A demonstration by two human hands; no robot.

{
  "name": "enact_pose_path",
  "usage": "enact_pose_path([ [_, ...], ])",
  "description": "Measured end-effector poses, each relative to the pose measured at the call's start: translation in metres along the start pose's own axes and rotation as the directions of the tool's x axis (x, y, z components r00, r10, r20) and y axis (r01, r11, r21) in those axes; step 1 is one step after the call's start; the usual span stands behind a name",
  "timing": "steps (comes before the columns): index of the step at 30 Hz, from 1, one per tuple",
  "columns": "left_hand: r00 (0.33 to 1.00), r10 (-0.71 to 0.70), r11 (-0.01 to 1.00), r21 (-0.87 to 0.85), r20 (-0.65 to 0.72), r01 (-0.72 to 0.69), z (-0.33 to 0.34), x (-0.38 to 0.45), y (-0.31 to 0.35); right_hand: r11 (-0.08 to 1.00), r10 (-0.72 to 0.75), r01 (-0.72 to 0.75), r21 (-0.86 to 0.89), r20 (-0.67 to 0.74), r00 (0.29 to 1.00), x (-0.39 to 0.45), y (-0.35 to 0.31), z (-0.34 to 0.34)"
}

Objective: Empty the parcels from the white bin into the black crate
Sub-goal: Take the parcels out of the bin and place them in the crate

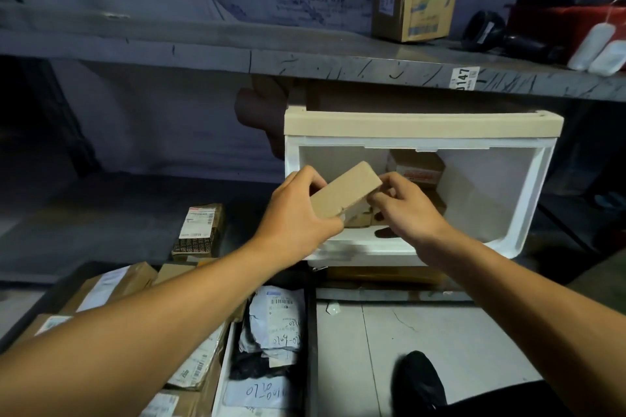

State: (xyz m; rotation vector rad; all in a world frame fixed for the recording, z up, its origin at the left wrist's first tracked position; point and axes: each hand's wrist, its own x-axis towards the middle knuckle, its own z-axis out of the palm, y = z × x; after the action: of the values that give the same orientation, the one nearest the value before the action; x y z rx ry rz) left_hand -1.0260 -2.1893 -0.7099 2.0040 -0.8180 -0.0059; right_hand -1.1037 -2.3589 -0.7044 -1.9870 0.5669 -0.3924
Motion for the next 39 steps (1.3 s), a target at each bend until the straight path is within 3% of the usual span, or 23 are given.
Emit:
enact_pose_path([
  [3,0.989,0.113,0.987,0.122,-0.090,-0.102,0.010,0.003,0.004,0.955,0.169,-0.182,0.236,0.076,0.983,-0.002,-0.005,0.004],
  [8,0.974,0.147,0.966,0.235,-0.171,-0.104,0.022,0.008,0.001,0.827,0.136,-0.248,0.505,0.249,0.959,-0.006,-0.012,0.004],
  [13,0.969,0.226,0.939,0.289,-0.104,-0.188,0.037,0.006,-0.005,0.897,0.167,-0.191,0.398,0.095,0.981,-0.004,-0.010,0.012],
  [18,0.971,0.231,0.960,0.148,0.063,-0.239,0.042,0.007,-0.007,0.902,0.264,-0.244,0.356,-0.007,0.965,0.005,0.000,0.008],
  [24,0.995,0.006,1.000,0.019,0.101,-0.008,0.036,0.011,-0.011,0.890,0.308,-0.294,0.347,0.016,0.951,0.014,0.009,-0.014],
  [29,0.986,-0.166,0.986,0.011,0.019,0.166,0.030,0.024,-0.024,0.885,0.308,-0.298,0.357,0.029,0.951,0.013,0.016,-0.033],
  [33,0.959,-0.283,0.950,-0.140,0.002,0.281,0.031,0.025,-0.022,0.849,0.325,-0.312,0.426,0.045,0.945,0.011,0.020,-0.041],
  [35,0.925,-0.372,0.872,-0.311,0.081,0.378,0.033,0.025,-0.016,0.828,0.333,-0.319,0.461,0.054,0.941,0.010,0.021,-0.045],
  [37,0.854,-0.459,0.701,-0.491,0.244,0.517,0.034,0.024,-0.012,0.812,0.351,-0.338,0.476,0.065,0.934,0.009,0.021,-0.047],
  [39,0.817,-0.475,0.604,-0.554,0.326,0.572,0.036,0.025,-0.013,0.804,0.369,-0.358,0.475,0.075,0.927,0.008,0.021,-0.049],
])
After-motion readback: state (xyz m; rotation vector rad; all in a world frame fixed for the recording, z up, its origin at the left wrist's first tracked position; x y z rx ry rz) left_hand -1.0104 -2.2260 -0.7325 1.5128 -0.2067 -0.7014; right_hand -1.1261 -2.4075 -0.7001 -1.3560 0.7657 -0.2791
